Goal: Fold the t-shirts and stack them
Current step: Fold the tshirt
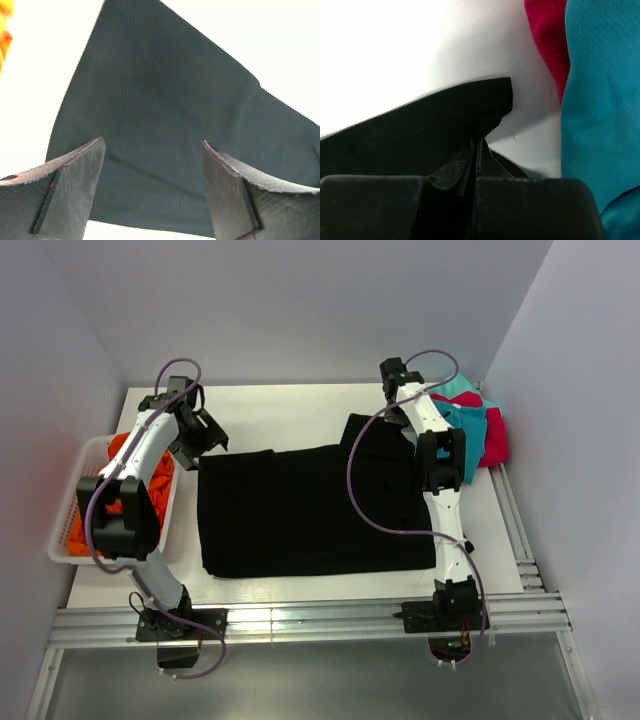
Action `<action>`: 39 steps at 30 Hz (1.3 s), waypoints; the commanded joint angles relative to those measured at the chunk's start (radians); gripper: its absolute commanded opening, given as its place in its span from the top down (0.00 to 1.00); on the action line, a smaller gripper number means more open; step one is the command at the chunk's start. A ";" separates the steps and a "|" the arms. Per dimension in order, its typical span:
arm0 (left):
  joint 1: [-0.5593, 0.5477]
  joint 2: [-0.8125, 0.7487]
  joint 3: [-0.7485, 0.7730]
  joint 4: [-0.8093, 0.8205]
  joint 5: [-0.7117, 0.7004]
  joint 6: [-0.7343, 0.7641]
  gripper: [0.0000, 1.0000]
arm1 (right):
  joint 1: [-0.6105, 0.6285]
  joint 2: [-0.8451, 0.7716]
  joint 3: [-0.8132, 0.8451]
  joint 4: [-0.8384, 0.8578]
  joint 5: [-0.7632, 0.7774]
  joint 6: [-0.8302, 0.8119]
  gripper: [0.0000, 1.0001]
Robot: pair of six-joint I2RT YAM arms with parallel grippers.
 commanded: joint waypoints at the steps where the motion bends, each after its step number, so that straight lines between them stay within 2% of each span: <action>1: 0.027 0.162 0.092 0.017 -0.097 0.032 0.17 | 0.004 -0.050 -0.048 -0.075 0.015 -0.004 1.00; 6: 0.041 0.400 0.352 -0.041 -0.122 0.027 0.17 | 0.006 -0.214 -0.242 0.026 0.009 0.024 1.00; 10: 0.043 0.567 0.497 -0.073 -0.123 0.038 0.17 | 0.007 -0.263 -0.290 0.019 0.003 0.021 1.00; 17: 0.047 0.612 0.454 -0.057 -0.183 -0.013 0.18 | 0.006 -0.380 -0.462 0.069 0.004 0.024 1.00; 20: 0.047 0.640 0.454 -0.083 -0.210 -0.027 0.20 | 0.007 -0.391 -0.473 0.063 0.011 0.021 1.00; 23: 0.047 0.664 0.446 -0.093 -0.223 -0.027 0.27 | 0.006 -0.384 -0.459 0.045 0.023 0.018 1.00; 24: 0.049 0.669 0.445 -0.095 -0.221 -0.028 0.34 | 0.006 -0.383 -0.455 0.042 0.024 0.013 1.00; 27: 0.049 0.674 0.425 -0.090 -0.201 -0.030 0.46 | 0.006 -0.381 -0.433 0.033 0.037 0.009 1.00; 35: 0.049 0.666 0.380 -0.072 -0.172 -0.037 0.65 | -0.005 -0.394 -0.431 0.028 0.041 0.013 1.00; 38: 0.049 0.666 0.371 -0.063 -0.174 -0.037 0.80 | -0.007 -0.400 -0.439 0.031 0.041 0.009 1.00; 39: 0.049 0.670 0.374 -0.066 -0.183 -0.040 0.94 | -0.008 -0.400 -0.439 0.030 0.041 0.010 1.00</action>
